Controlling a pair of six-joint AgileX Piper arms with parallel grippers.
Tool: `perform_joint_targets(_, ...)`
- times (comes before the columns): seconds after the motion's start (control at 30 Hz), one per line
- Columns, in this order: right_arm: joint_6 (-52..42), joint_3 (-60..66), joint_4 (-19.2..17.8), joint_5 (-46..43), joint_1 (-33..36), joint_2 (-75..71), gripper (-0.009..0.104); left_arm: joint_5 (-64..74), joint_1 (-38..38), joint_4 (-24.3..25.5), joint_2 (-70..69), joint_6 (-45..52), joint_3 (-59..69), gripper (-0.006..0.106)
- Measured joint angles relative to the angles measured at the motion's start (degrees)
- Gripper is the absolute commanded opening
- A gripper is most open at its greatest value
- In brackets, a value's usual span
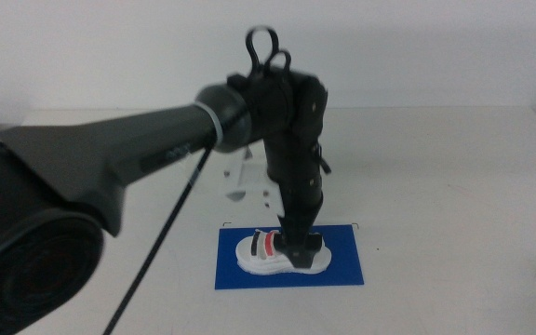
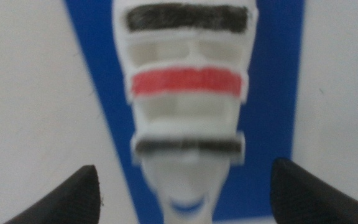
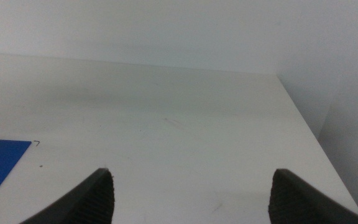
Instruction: Use one arm to grab the shoe from the table and place it on the mat.
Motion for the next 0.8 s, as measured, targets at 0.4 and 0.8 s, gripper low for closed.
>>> perform_joint_targets(0.4, 0.0, 0.0, 0.0, 0.0, 0.0, 0.0, 0.064, 3.2, 0.0, 2.2, -14.8, 5.2, -6.6, 0.094)
perform_joint_targets(0.8, 0.0, 0.0, 0.0, 0.0, 0.0, 0.0, 0.064, 4.1, 0.0, 23.3, -22.6, 86.5, -6.6, 0.094)
